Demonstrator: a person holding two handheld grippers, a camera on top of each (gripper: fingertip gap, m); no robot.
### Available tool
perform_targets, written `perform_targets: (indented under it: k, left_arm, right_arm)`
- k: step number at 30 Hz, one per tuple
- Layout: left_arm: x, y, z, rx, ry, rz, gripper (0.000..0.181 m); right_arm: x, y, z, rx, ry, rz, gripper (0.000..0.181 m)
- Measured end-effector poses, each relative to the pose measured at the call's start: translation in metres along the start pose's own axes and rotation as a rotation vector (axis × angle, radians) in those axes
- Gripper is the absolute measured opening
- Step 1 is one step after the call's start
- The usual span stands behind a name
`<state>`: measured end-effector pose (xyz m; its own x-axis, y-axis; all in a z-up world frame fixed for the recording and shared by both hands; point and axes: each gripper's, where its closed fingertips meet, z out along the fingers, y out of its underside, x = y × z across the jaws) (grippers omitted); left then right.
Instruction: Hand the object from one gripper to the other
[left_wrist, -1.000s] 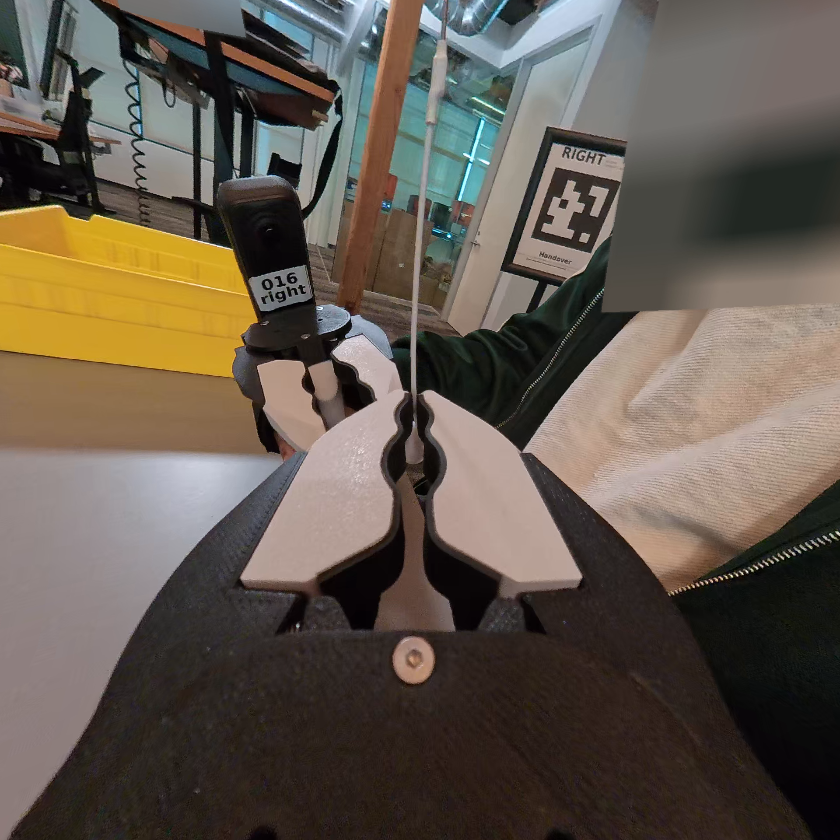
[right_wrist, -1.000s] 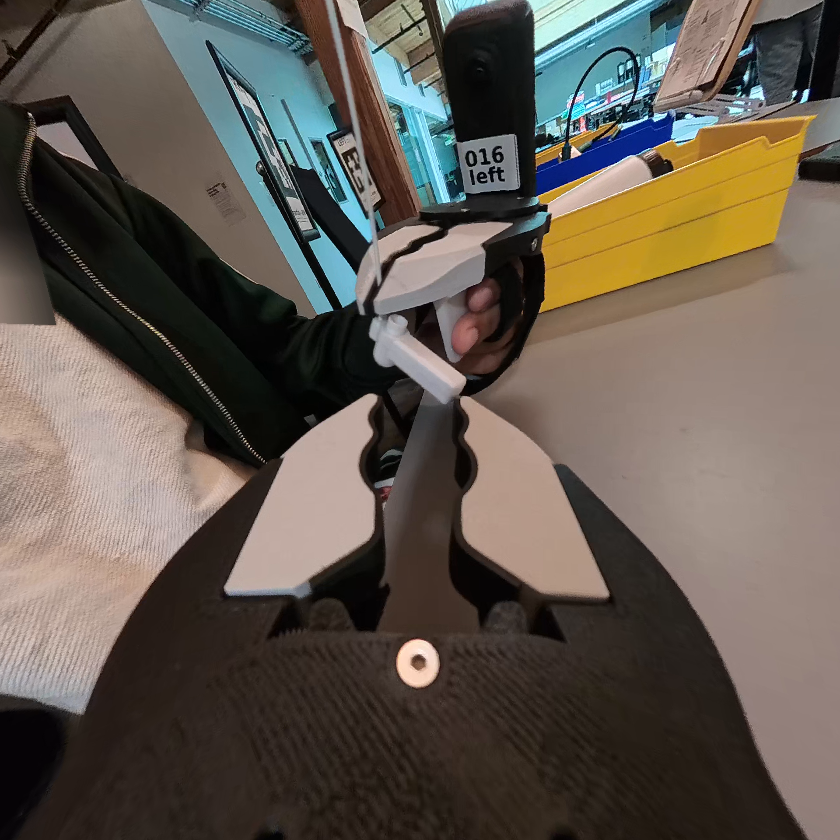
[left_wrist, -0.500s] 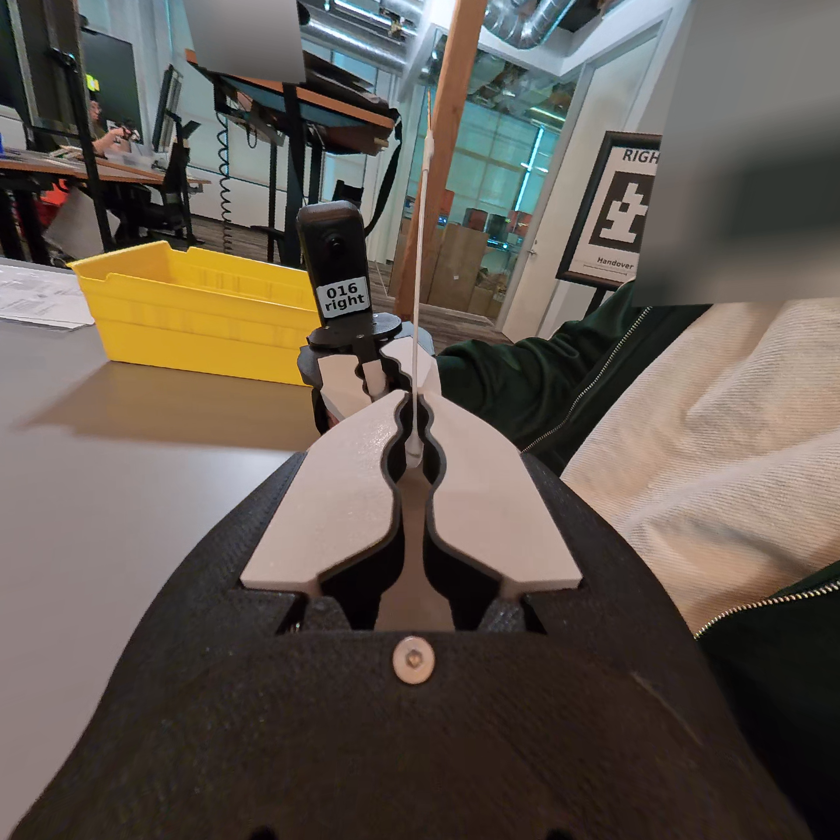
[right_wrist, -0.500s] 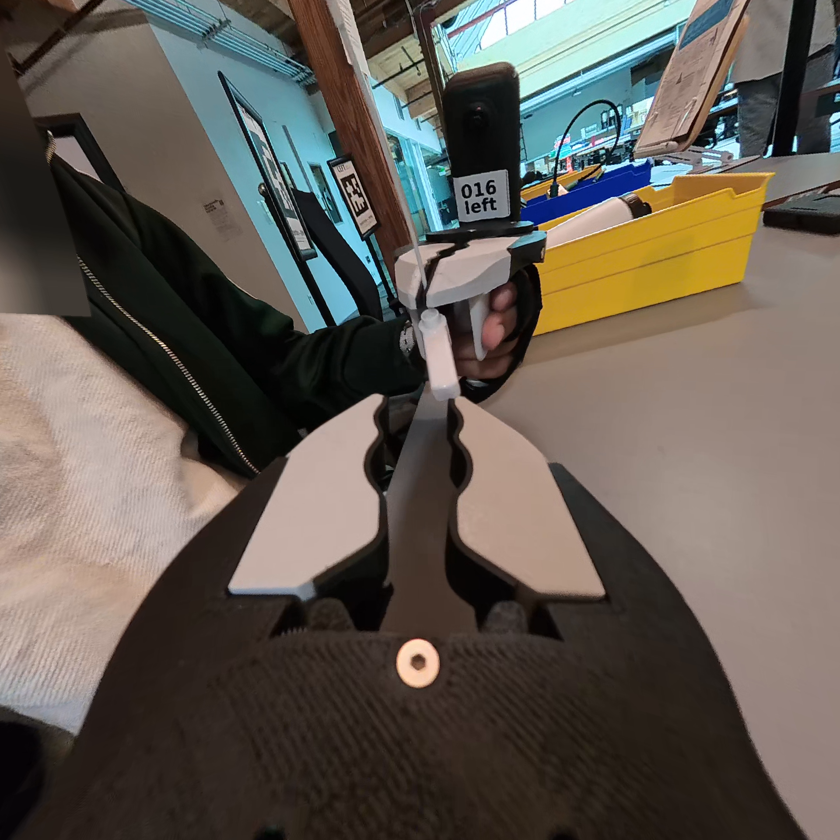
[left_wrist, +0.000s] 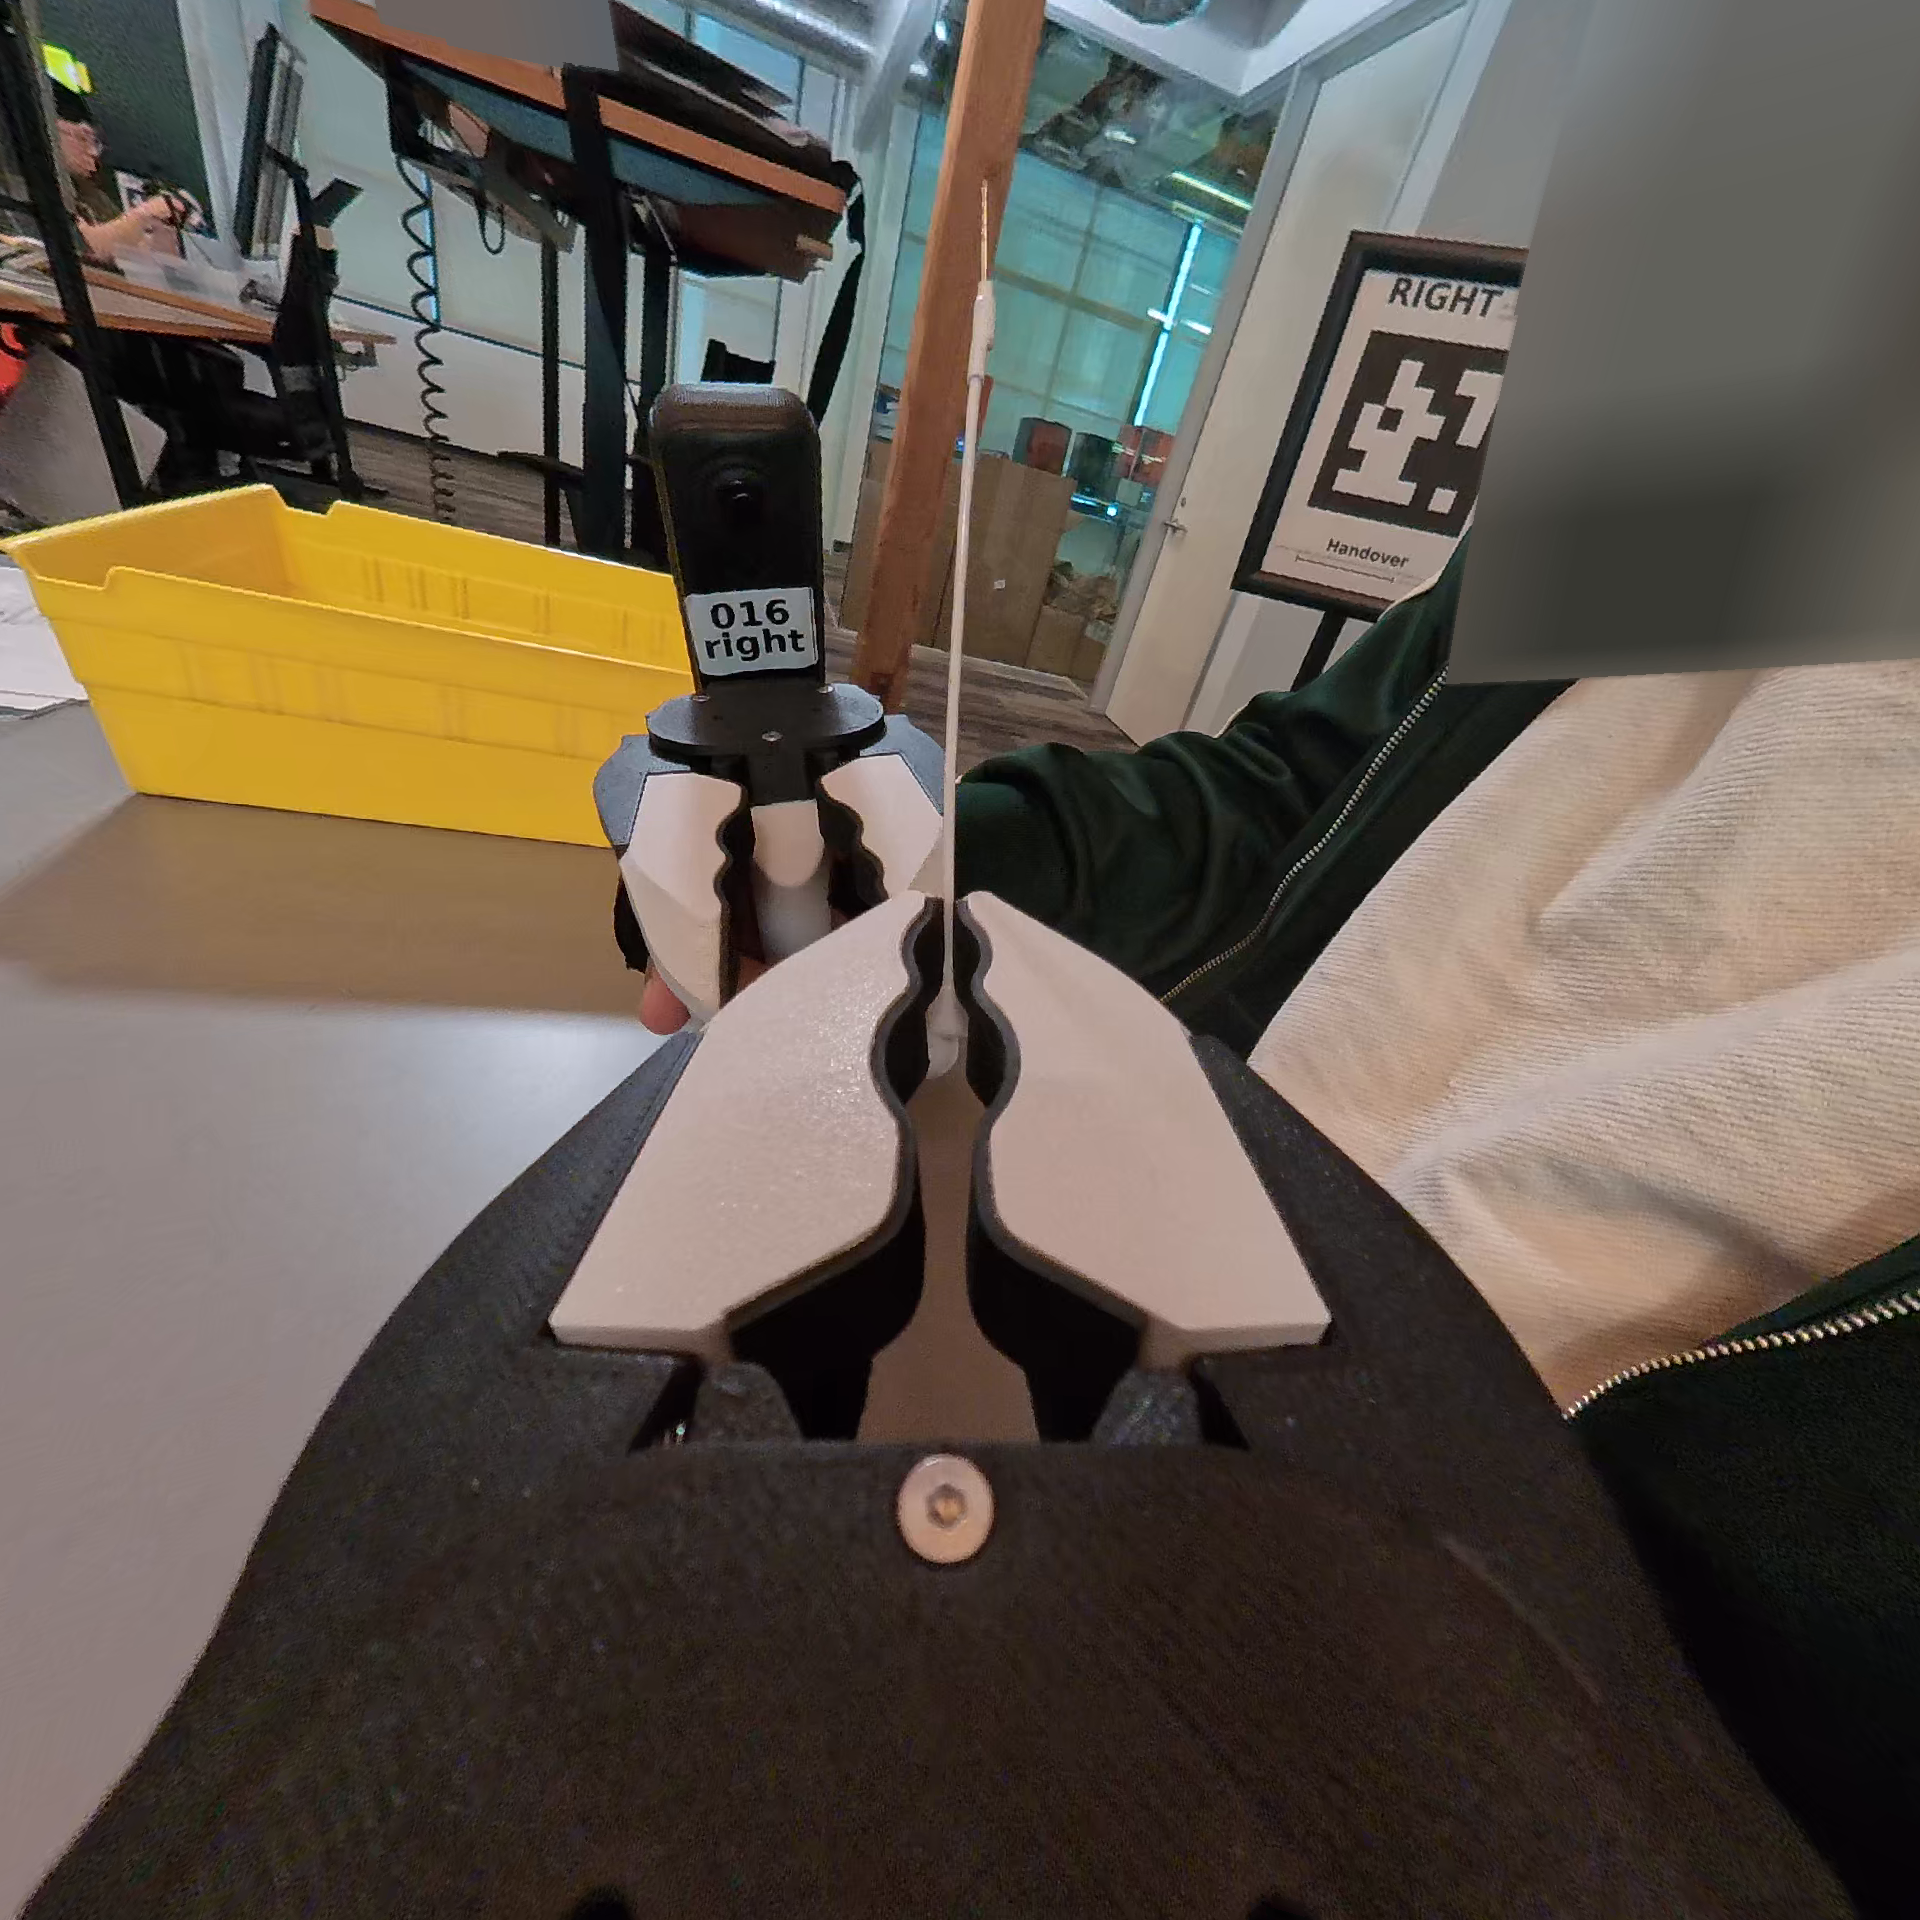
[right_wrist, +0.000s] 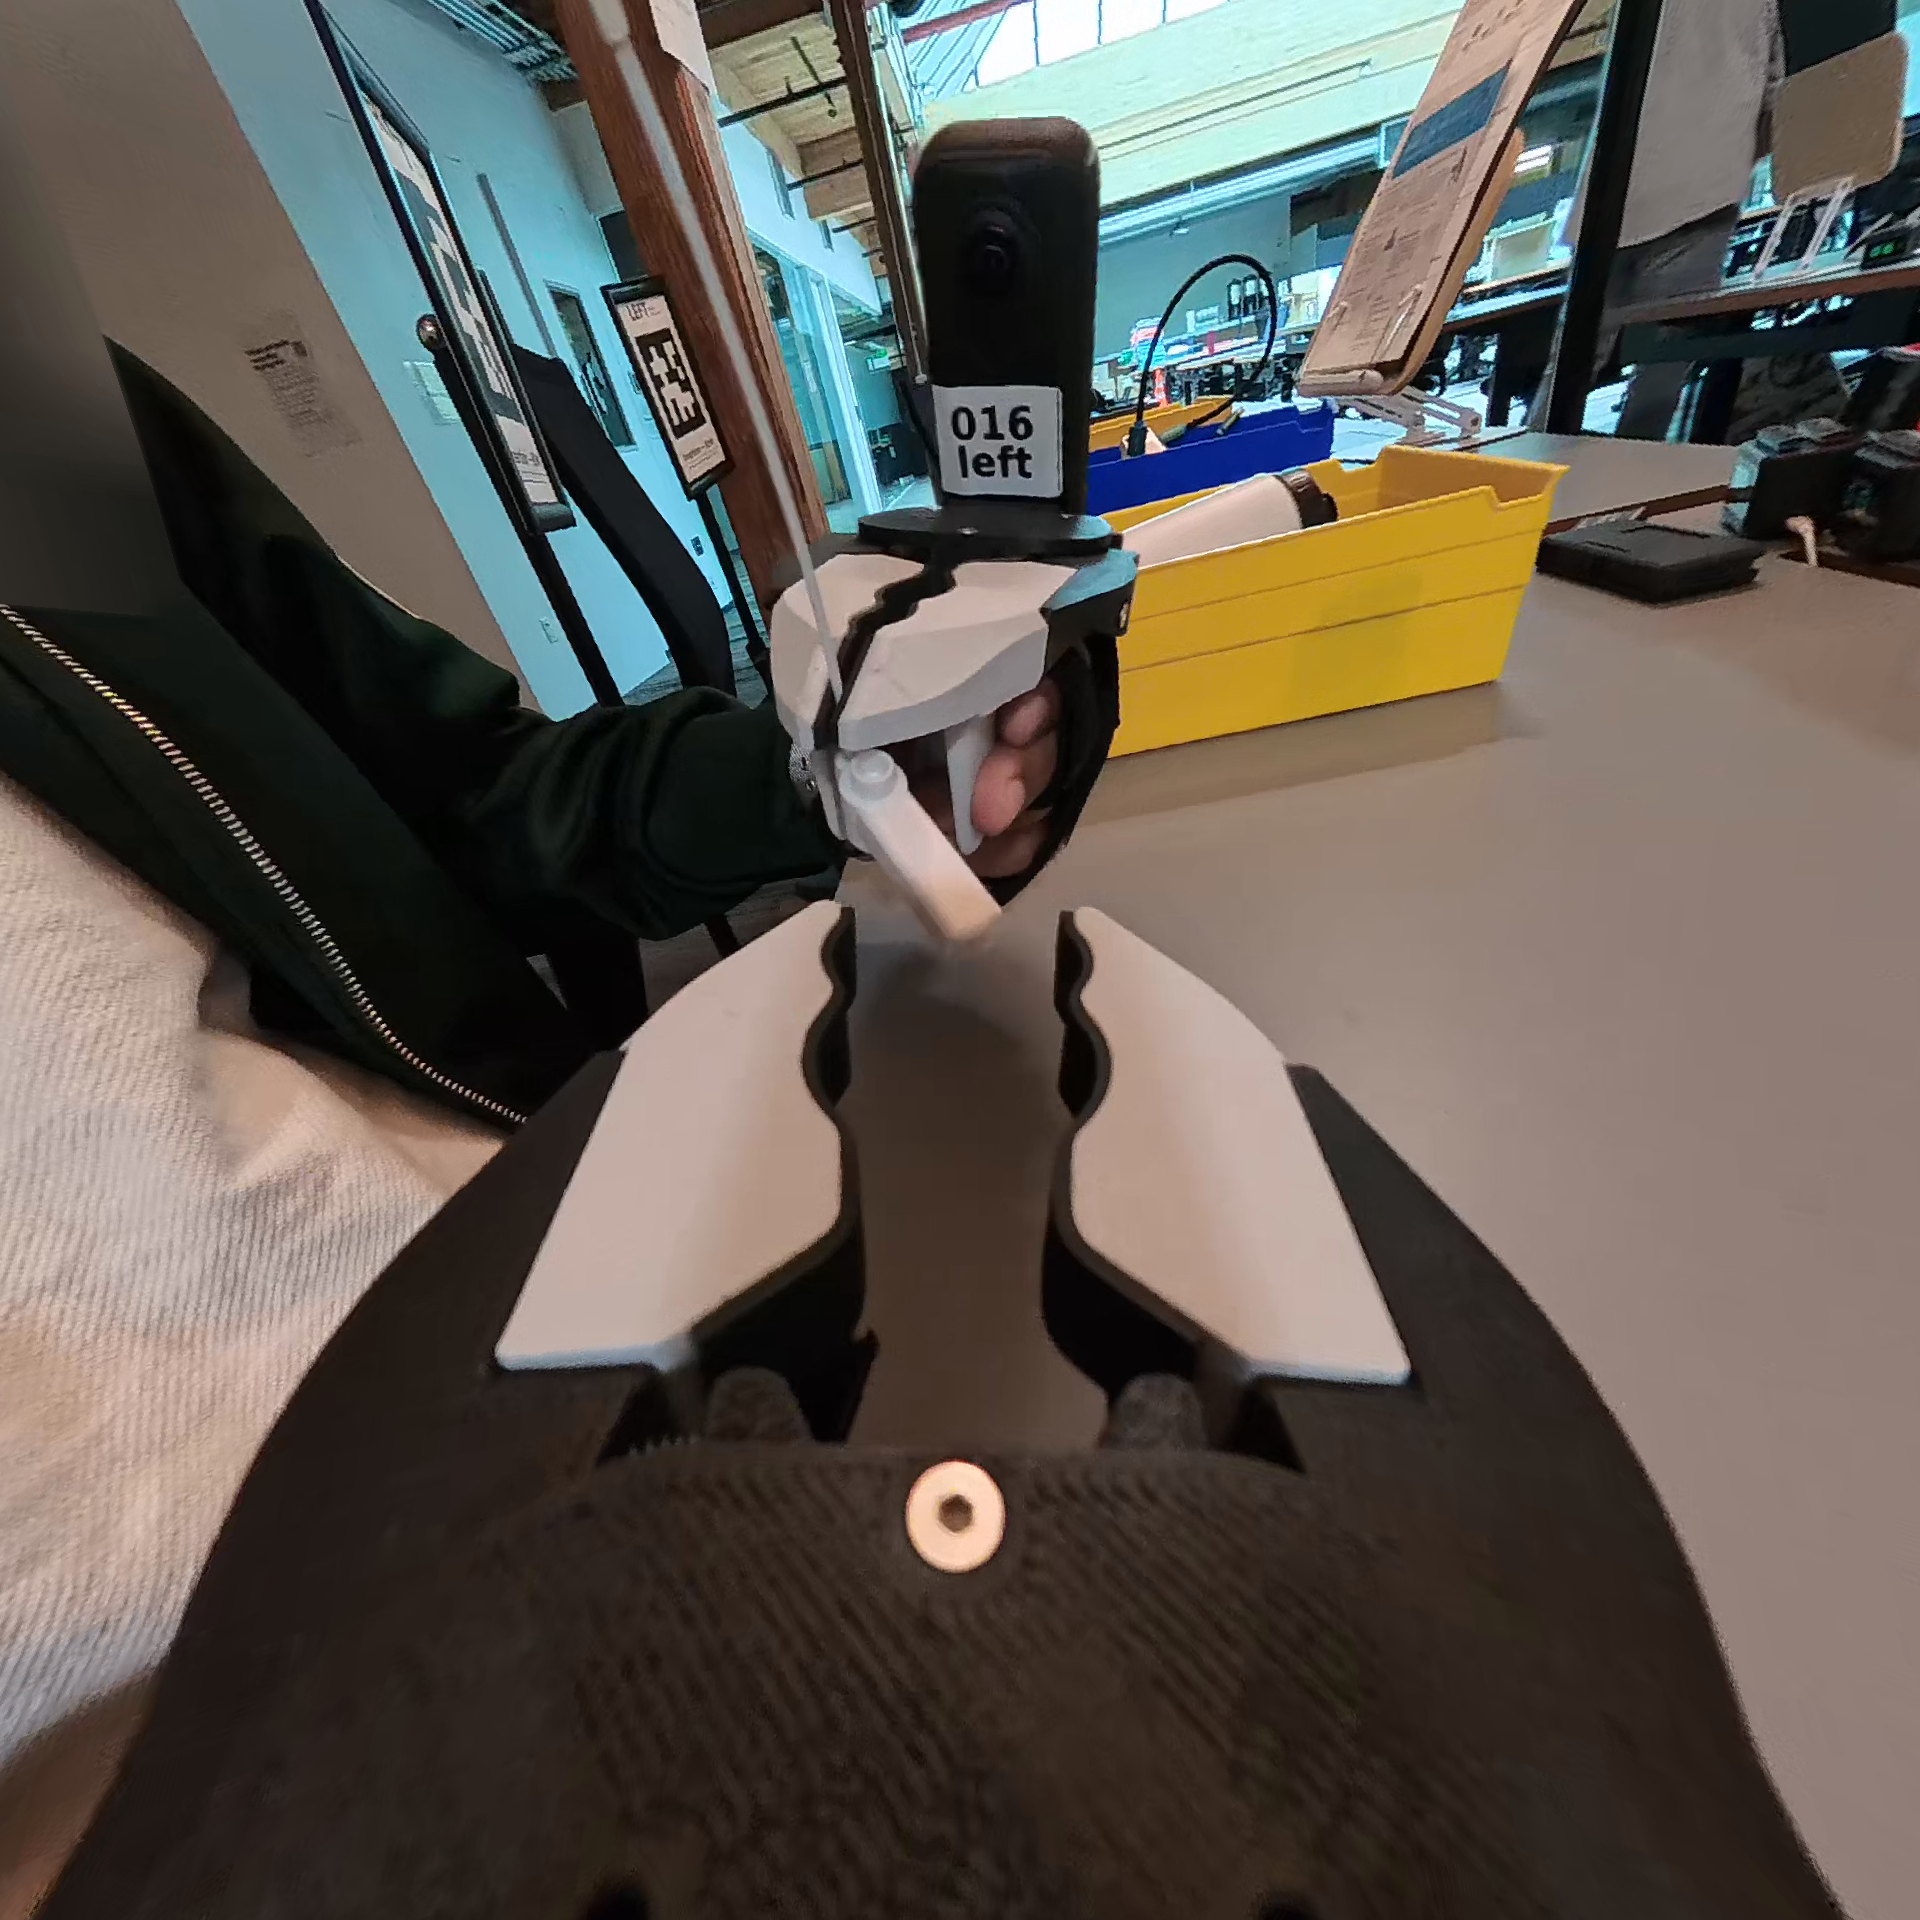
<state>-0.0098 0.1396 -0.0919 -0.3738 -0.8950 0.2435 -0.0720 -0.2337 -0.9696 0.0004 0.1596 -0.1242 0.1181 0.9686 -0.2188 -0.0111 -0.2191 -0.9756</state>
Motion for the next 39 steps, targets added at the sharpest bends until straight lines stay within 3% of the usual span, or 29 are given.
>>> perform_targets:
  k: [12, 19, 25, 28, 39]
  left_arm:
    - [0.001, -0.002, 0.0, 0.026, 0.018, -0.02, 0.002]
    - [-0.007, -0.001, -0.004, 0.043, -0.013, -0.04, 0.001]
    - [-0.026, 0.002, -0.009, 0.054, -0.11, -0.079, 0.037]
    - [-0.034, 0.004, -0.012, 0.062, -0.152, -0.094, 0.042]
    - [-0.036, 0.024, -0.002, -0.046, -0.152, -0.102, 0.029]
  right_arm:
    - [-0.007, -0.003, 0.003, 0.009, -0.008, -0.063, 0.016]
    - [-0.004, -0.007, 0.001, 0.017, 0.023, -0.081, 0.015]
    - [0.005, -0.015, -0.007, 0.043, 0.094, -0.093, 0.012]
    - [0.012, -0.019, -0.012, 0.057, 0.143, -0.103, 0.012]
    - [0.007, -0.008, -0.005, -0.017, 0.132, -0.156, 0.012]
